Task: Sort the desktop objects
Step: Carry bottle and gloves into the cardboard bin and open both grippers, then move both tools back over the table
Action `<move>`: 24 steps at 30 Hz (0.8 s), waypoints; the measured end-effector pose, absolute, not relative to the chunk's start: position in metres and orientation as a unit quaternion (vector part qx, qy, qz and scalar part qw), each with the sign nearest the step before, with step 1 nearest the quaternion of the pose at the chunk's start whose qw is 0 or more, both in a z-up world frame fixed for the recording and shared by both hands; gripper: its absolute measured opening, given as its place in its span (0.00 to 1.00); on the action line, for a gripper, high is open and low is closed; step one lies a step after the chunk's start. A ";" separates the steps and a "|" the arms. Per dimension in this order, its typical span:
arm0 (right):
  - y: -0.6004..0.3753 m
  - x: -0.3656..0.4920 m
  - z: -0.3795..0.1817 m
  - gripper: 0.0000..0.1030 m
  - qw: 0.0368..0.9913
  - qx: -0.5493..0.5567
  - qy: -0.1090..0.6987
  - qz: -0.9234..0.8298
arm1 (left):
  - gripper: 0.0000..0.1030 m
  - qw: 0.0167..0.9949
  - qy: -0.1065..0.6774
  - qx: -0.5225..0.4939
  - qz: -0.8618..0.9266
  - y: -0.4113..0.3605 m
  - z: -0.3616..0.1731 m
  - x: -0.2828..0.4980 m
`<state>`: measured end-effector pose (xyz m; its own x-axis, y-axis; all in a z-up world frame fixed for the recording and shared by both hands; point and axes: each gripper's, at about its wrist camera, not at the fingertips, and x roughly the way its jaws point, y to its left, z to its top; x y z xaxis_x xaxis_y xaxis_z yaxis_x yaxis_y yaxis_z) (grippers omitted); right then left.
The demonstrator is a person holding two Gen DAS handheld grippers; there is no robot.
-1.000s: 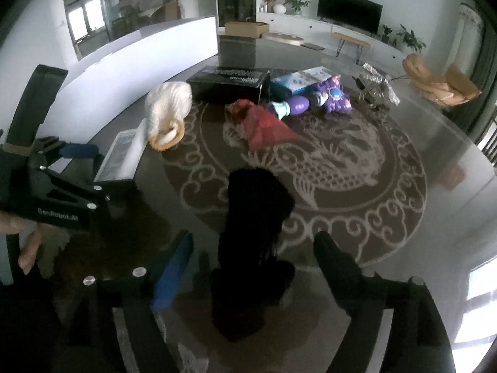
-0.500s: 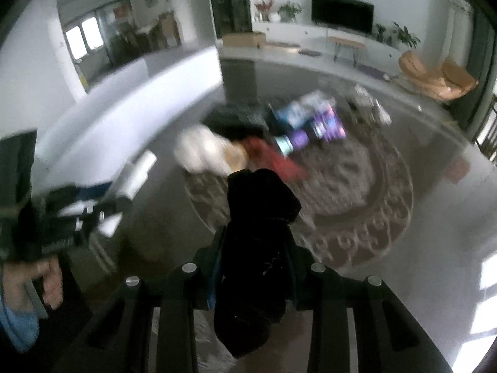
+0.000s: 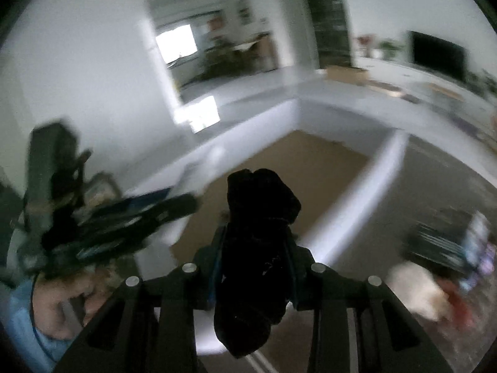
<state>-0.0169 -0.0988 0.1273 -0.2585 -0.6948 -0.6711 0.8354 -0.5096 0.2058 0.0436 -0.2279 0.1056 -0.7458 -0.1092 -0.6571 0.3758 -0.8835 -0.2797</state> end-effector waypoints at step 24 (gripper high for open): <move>0.052 -0.024 0.060 1.00 0.260 0.285 0.110 -0.916 | 0.85 0.000 0.126 0.336 -0.933 -0.090 0.098 0.037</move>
